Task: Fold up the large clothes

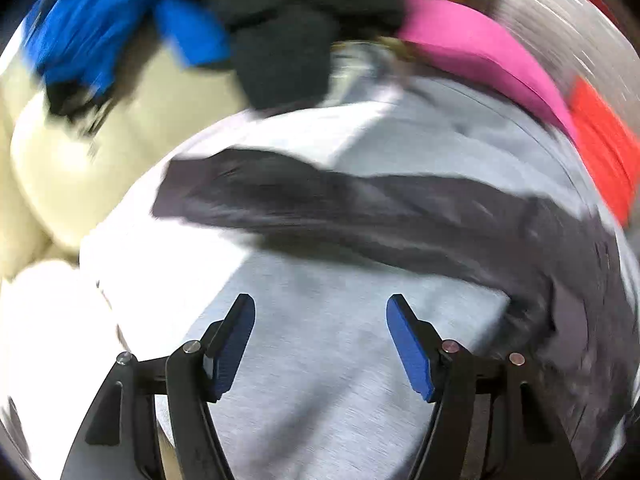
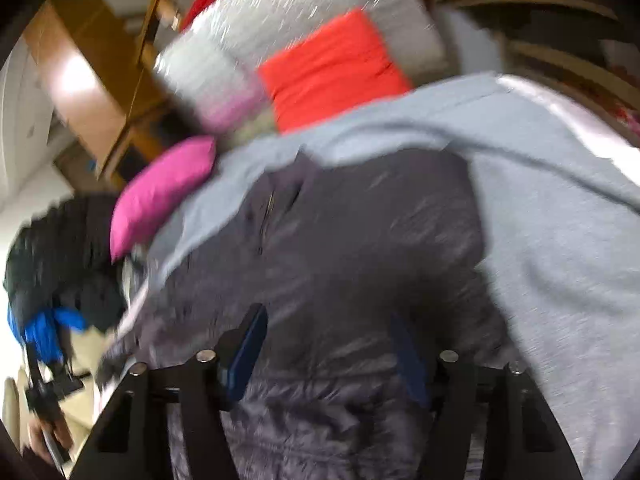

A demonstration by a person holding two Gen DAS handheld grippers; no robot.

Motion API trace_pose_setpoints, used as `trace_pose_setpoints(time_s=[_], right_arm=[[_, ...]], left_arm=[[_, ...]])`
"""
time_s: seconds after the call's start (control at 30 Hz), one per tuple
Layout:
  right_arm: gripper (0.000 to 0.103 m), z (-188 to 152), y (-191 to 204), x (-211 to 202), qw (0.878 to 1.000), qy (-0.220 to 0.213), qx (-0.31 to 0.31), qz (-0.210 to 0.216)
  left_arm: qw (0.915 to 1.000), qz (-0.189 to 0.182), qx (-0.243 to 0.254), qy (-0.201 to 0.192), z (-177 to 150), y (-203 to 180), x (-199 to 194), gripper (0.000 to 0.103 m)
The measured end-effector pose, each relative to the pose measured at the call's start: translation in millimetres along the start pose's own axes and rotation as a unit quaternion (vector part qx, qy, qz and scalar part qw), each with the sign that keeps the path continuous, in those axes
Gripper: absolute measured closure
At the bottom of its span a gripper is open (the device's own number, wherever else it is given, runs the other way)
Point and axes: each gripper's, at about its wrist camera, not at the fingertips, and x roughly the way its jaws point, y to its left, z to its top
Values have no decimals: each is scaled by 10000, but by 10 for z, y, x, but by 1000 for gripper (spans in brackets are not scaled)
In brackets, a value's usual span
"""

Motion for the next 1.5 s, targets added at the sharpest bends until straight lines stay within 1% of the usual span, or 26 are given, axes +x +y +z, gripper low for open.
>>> trace_pose_setpoints(time_s=[0.03,0.07,0.17,0.2,0.27,0.37,0.43,0.5,0.57,0.6,0.63,0.67,0.7,0.73,0.77,0.87,0.9,0.97,1.03,1.07,1.13,1.2,1.3,1.37,1.4,1.5], right_arm=[[41,-36,-19,142,9995,287,48,-99],[42,-43,-44,199,9992,354,83,-154],[43,-10,-88,107,9996,196,197,-21],[43,10,-107,50,9996,118,245,93],[43,12,-139,13,9996,62,280,80],[43,-12,-240,76,9990,231,381,55],[43,15,-204,102,9993,230,295,-7],[43,15,-139,118,9996,215,101,-121],[43,3,-94,149,9995,207,-44,-213],[43,1,-53,189,9994,204,-101,-251],[43,-5,-42,188,9993,200,-160,-283],[43,-12,-36,194,9991,199,-200,-305],[43,-11,-36,195,9991,199,-217,-316],[43,-11,-30,204,9991,200,-220,-318],[43,-9,-37,202,9991,198,-210,-310],[43,1,-65,195,9994,197,-120,-251],[43,5,-77,187,9995,195,-76,-222],[43,18,-119,153,9997,176,92,-109],[43,35,-166,99,9995,121,292,26],[43,49,-197,69,9991,77,403,103],[43,78,-257,2,9980,-36,601,214],[43,107,-320,-66,9965,-158,774,260],[43,143,-436,-168,9930,-327,1079,365],[43,160,-505,-242,9900,-438,1263,439],[43,172,-551,-293,9880,-531,1375,463],[43,211,-698,-422,9810,-736,1702,572]], left_arm=[[9995,-58,-289,77,30,141,58,34],[9981,-152,-577,145,47,261,113,34],[9902,-527,-1261,283,114,488,261,34],[9871,-626,-1446,296,150,517,319,34],[9814,-807,-1713,309,216,540,392,34],[9680,-1102,-2213,436,345,612,585,33],[9577,-1184,-2519,727,391,659,778,32],[9457,-1273,-2860,872,388,698,932,32],[9361,-1400,-3129,792,405,728,1016,34],[9324,-1451,-3229,726,430,738,1052,34],[9309,-1462,-3278,683,453,741,1071,36],[9296,-1473,-3321,620,476,743,1085,53],[9287,-1510,-3343,552,502,737,1093,67],[9294,-1524,-3323,509,536,720,1104,83],[9338,-1430,-3244,488,580,694,1099,85],[9569,-1127,-2668,218,738,501,923,93],[9645,-1088,-2408,10,812,391,787,94],[9763,-1051,-1854,-375,939,147,489,95],[9827,-1107,-1323,-676,1020,-144,173,96],[9843,-1178,-1014,-838,1047,-330,-18,96],[9837,-1325,-452,-1132,1065,-714,-363,96],[9783,-1504,178,-1411,1014,-1124,-727,96],[9595,-1826,1193,-1783,800,-1866,-1263,96],[9431,-2035,1805,-1911,591,-2304,-1524,96],[9330,-2158,2120,-1947,444,-2537,-1643,96],[9040,-2510,2914,-1866,-46,-3169,-1868,96]])
